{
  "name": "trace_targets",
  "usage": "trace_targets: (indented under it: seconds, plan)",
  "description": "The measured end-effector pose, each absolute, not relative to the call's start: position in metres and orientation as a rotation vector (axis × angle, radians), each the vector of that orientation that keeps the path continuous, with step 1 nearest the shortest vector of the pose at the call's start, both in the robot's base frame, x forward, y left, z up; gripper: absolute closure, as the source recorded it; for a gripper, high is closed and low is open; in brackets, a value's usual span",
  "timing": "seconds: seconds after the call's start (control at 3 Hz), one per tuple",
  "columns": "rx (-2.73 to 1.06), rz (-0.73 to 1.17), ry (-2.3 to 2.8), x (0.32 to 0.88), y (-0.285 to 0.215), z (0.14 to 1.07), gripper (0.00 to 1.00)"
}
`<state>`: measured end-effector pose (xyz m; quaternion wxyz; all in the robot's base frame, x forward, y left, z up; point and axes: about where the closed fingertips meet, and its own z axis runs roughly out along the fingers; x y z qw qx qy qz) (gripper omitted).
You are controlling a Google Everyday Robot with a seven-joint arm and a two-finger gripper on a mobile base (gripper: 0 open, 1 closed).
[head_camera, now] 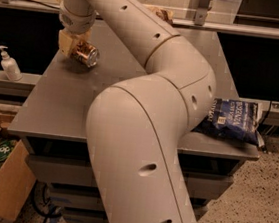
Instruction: Place orange can upright
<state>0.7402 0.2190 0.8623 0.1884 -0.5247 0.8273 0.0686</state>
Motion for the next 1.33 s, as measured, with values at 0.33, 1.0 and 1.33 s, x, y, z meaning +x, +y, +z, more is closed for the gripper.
trace_targets:
  seconds: [0.33,1.0,1.33]
  plan:
    - [-1.373,0.289,2.233,0.74,0.199,0.895,1.0]
    - [-1.183,0.584,2.018,0.726,0.163,0.912,1.0]
    - [-1.062,0.75,1.861,0.729,0.151,0.915,1.0]
